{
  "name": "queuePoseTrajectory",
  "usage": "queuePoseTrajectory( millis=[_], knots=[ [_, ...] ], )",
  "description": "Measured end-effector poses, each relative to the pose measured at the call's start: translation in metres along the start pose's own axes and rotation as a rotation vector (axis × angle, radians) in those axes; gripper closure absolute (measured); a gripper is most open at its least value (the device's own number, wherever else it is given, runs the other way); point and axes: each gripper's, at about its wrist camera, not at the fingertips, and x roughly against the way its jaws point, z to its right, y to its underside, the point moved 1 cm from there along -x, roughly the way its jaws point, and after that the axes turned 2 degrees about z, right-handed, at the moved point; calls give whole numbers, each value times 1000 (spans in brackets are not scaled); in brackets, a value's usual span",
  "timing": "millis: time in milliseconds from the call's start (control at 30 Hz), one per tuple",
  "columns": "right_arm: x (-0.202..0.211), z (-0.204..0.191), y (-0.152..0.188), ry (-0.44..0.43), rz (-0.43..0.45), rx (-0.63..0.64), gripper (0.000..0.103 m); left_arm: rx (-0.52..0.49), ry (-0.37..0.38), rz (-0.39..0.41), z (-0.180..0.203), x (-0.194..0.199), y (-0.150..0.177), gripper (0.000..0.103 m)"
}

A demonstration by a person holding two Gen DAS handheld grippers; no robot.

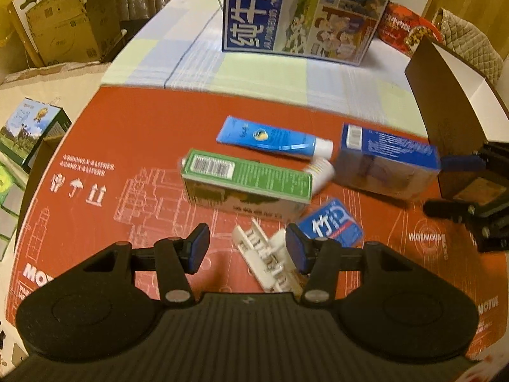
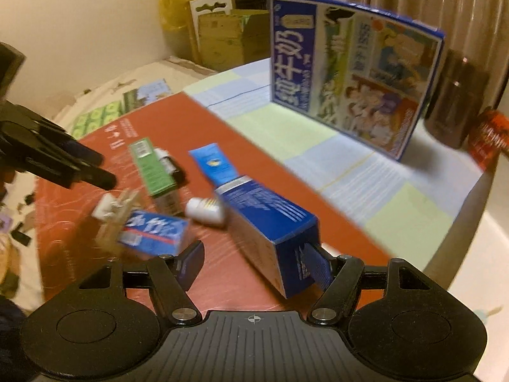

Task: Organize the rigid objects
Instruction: 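Move both grippers back over the remaining items on the mat, then grasp the white clip with the left gripper while the right grasps the blue box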

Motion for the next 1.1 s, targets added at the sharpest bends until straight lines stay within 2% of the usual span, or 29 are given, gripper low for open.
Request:
queuePoseTrajectory(
  millis=[167, 267, 467, 567, 667, 800, 867, 900, 967, 1100],
  knots=[
    [-1, -23, 17, -51, -12, -49, 36, 5, 10, -34, 6, -7, 14, 54],
    [-1, -27, 22, -11, -12, -85, 36, 17, 8, -45, 9, -12, 19, 54],
    [9, -10, 16, 91, 61, -147, 35, 49, 15, -40, 16, -19, 18, 51],
    [0, 0, 12, 108, 56, -158, 35, 61, 12, -44, 18, -23, 17, 51],
    [-13, 3, 11, 133, 45, -151, 35, 66, -20, -43, 15, -26, 18, 54],
    [-20, 3, 14, 136, 55, -155, 36, 80, -14, -42, 6, -25, 20, 64],
    [-25, 2, 15, 143, 42, -152, 36, 69, -20, -39, 4, -23, 22, 64],
    [-26, 1, 16, 152, 37, -144, 38, 64, -22, -39, 2, -22, 23, 64],
    [-27, -1, 18, 160, 22, -135, 60, 59, -28, -37, -2, -20, 25, 64],
    [-22, -7, 24, 160, 12, -148, 66, 35, -30, -38, -8, -16, 28, 65]
  ],
)
